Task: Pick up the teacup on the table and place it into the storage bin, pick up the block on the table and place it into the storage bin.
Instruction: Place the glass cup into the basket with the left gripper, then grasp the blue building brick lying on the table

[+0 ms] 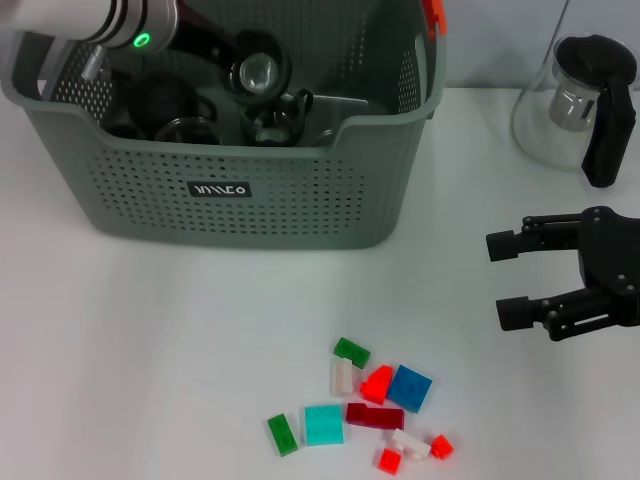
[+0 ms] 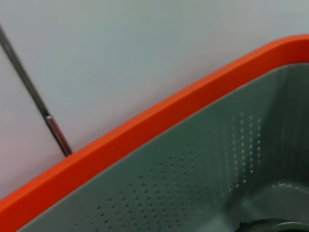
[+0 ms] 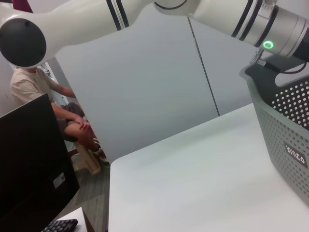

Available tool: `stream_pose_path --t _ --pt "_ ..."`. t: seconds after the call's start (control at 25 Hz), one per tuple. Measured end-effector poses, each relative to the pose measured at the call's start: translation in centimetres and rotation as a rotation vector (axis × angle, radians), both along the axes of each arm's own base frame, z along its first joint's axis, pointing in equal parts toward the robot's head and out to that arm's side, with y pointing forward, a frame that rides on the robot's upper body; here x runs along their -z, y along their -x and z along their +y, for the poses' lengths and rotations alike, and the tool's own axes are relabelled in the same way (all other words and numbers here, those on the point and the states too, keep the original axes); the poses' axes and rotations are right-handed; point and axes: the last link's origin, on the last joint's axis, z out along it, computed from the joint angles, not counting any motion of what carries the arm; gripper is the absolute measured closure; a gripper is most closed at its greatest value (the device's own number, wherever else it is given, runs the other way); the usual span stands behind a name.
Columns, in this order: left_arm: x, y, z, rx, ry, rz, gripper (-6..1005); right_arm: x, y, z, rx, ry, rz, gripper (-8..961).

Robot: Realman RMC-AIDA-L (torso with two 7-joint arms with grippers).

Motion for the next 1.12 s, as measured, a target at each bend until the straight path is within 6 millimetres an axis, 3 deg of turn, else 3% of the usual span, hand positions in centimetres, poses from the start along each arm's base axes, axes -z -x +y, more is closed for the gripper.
stream_pose_path --t 0.12,0.4,0.64,0.76,0.88,1.12 --pt "0.1 0.1 -0.1 -0.003 0.007 0.003 936 0.0 0.0 -0.1 -0.001 0.003 0.001 42" --pt "-0.6 0.1 -0.5 -0.014 -0.016 -0.030 772 0.0 -0.1 -0.1 -0.002 0.004 0.001 42" --pt "-3.6 0.0 -1.5 -0.028 -0.068 -0.081 626 -0.2 -0.1 0.0 -0.004 0.001 -0.004 41" --pt "-6.1 -0.2 -3.1 -0.023 -0.096 -0.168 552 -0.4 -0.1 0.1 -0.006 -0.001 -0.007 41" --pt "-8.0 -0.8 -5.6 0.016 -0.067 -0.300 312 -0.6 -0.2 0.1 -0.004 -0.007 -0.012 41" --pt "-7.9 -1.5 -12.2 0.209 0.195 -0.517 147 -0.9 -0.2 0.3 0.000 -0.003 -0.028 41"
